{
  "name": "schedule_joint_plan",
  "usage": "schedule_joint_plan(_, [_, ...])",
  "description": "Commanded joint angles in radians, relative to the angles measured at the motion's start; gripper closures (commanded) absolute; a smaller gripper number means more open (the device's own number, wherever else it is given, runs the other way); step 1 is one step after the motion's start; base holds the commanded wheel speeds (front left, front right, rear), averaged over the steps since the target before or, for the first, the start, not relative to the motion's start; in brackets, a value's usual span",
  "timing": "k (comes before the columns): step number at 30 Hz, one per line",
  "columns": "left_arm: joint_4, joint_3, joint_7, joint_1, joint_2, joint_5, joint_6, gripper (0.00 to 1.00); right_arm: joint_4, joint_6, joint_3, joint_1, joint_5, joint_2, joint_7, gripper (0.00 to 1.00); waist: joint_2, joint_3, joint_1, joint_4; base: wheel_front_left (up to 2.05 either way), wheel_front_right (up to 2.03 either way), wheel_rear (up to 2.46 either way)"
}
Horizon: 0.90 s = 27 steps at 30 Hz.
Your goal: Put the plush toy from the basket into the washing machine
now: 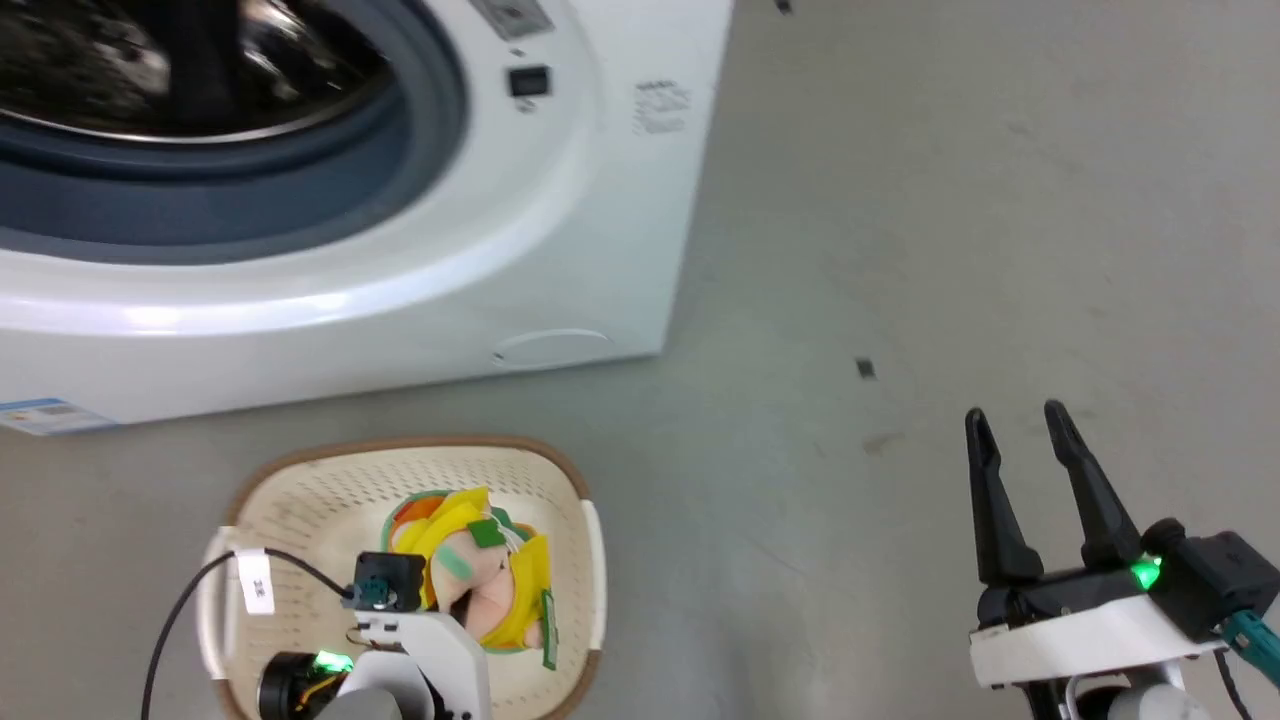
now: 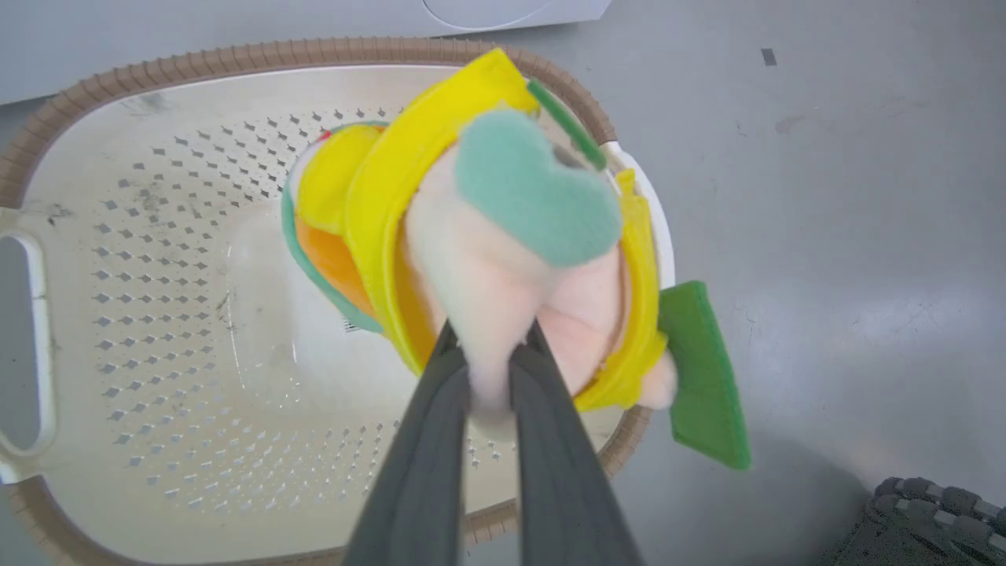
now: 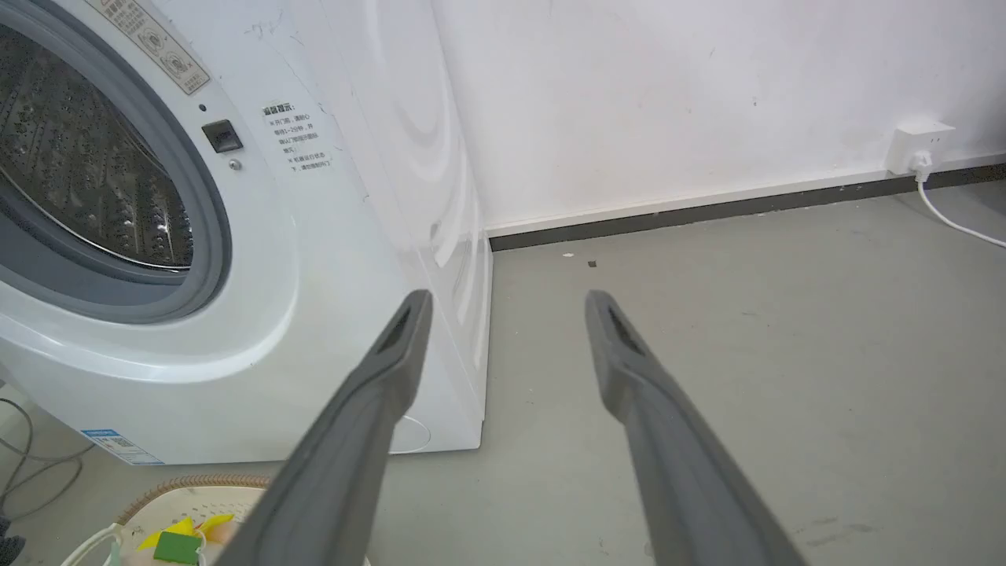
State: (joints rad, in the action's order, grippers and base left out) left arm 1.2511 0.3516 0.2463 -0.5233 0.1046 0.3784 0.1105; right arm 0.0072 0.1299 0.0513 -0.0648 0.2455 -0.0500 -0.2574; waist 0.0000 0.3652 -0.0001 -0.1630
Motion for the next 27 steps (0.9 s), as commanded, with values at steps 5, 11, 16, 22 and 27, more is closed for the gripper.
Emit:
schedule_joint_plan(5, [-0.094,-0.008,0.015,0.066,-0.002,0.019,0.011,1.0,0.013,0.001,-0.018,0.038,-0.024,0.0,-0.004,0.0,0.0,-0.11,0.0001,0.091,0.0,0.0,0.0])
schedule_joint_plan(11, [-0.3,-0.024,0.015,0.194,0.005,-0.005,0.003,1.0,0.026,0.001,-0.037,0.088,-0.038,0.0,-0.004,0.0,0.0,-0.197,0.0001,0.138,0.0,0.0,0.0])
schedule_joint_plan(16, [-0.453,-0.052,0.015,0.278,0.006,-0.018,-0.017,1.0,0.031,0.001,-0.046,0.12,-0.04,0.0,-0.004,0.0,0.0,-0.244,0.0001,0.156,0.0,0.0,0.0])
schedule_joint_plan(22, [-0.649,-0.107,0.015,0.357,0.02,-0.03,-0.046,1.0,0.029,0.001,-0.045,0.138,-0.036,0.0,-0.004,0.0,0.0,-0.262,0.0001,0.157,0.0,0.0,0.0])
schedule_joint_plan(27, [-0.833,-0.184,0.015,0.375,0.025,-0.022,-0.07,1.0,0.019,0.001,-0.039,0.134,-0.037,0.0,-0.004,0.0,0.0,-0.234,0.0001,0.152,0.0,0.0,0.0])
